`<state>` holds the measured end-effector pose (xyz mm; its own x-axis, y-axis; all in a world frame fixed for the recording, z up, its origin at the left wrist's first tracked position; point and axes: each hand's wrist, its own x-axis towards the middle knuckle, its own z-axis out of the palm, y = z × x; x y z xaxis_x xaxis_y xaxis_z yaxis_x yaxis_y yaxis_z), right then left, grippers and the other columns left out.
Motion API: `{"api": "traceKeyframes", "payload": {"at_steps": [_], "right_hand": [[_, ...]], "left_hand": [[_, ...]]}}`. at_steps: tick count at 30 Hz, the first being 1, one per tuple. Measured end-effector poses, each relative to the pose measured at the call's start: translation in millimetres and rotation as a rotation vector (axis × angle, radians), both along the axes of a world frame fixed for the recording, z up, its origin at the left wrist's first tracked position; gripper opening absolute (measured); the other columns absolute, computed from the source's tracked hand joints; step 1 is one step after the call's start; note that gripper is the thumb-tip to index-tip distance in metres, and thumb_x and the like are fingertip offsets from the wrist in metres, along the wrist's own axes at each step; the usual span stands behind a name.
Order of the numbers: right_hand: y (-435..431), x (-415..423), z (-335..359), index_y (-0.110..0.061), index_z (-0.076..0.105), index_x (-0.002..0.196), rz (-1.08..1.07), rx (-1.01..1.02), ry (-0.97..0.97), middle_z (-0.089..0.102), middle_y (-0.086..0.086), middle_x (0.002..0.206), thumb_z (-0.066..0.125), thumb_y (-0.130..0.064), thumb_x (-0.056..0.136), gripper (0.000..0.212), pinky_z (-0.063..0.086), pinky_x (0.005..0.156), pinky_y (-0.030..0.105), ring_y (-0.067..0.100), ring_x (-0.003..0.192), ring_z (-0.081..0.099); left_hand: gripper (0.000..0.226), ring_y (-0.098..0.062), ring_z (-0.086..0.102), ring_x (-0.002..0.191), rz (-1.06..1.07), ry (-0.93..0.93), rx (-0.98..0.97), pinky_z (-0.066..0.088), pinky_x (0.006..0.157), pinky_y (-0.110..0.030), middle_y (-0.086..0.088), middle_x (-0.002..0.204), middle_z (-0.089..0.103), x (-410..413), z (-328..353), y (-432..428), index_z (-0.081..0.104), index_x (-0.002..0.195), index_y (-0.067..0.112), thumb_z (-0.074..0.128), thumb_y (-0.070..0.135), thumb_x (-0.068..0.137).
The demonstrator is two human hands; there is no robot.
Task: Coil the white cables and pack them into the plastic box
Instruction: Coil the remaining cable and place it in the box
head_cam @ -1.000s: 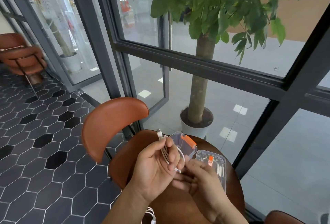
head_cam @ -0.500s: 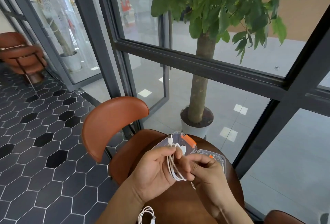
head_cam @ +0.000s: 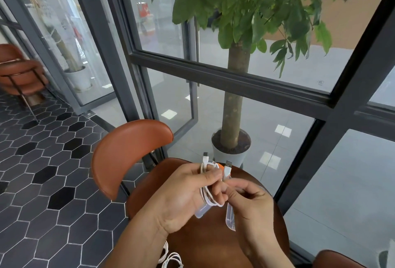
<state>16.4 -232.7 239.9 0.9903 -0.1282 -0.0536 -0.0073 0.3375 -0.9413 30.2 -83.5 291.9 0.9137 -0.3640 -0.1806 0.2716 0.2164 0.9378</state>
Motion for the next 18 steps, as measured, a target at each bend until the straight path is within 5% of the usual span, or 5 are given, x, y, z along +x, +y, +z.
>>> {"api": "traceKeyframes", "payload": {"at_steps": [6, 11, 18], "right_hand": [[-7.1, 2.9, 7.2, -0.008, 0.081, 0.078, -0.059, -0.091, -0.014, 0.079, 0.014, 0.079, 0.081, -0.02, 0.066, 0.017, 0.061, 0.079, 0.043, 0.034, 0.079, 0.076], [-14.2, 6.3, 12.4, -0.017, 0.082, 0.075, -0.095, -0.082, 0.015, 0.08, 0.008, 0.079, 0.079, -0.017, 0.071, 0.006, 0.06, 0.069, 0.031, 0.027, 0.075, 0.077], [-16.7, -0.8, 10.1, -0.013, 0.075, 0.092, -0.146, -0.064, 0.046, 0.08, 0.01, 0.08, 0.075, -0.008, 0.086, 0.008, 0.06, 0.064, 0.035, 0.029, 0.074, 0.076]], "left_hand": [[0.026, -0.018, 0.069, 0.076, 0.153, -0.137, 0.255, 0.058, 0.09, -0.044, -0.005, 0.069, 0.066, -2.8, 6.3, 0.1, 0.073, 0.075, 0.016, 0.059, 0.021, 0.096], [0.015, -0.022, 0.077, 0.089, 0.126, -0.13, 0.331, 0.062, 0.082, -0.04, -0.008, 0.089, 0.08, -3.4, 13.1, -0.6, 0.075, 0.099, 0.011, 0.064, 0.019, 0.094], [0.021, -0.026, 0.077, 0.081, 0.26, -0.093, 0.238, 0.062, 0.069, -0.033, -0.012, 0.081, 0.079, -11.2, 2.9, -6.4, 0.08, 0.08, 0.017, 0.063, 0.014, 0.093]]}}
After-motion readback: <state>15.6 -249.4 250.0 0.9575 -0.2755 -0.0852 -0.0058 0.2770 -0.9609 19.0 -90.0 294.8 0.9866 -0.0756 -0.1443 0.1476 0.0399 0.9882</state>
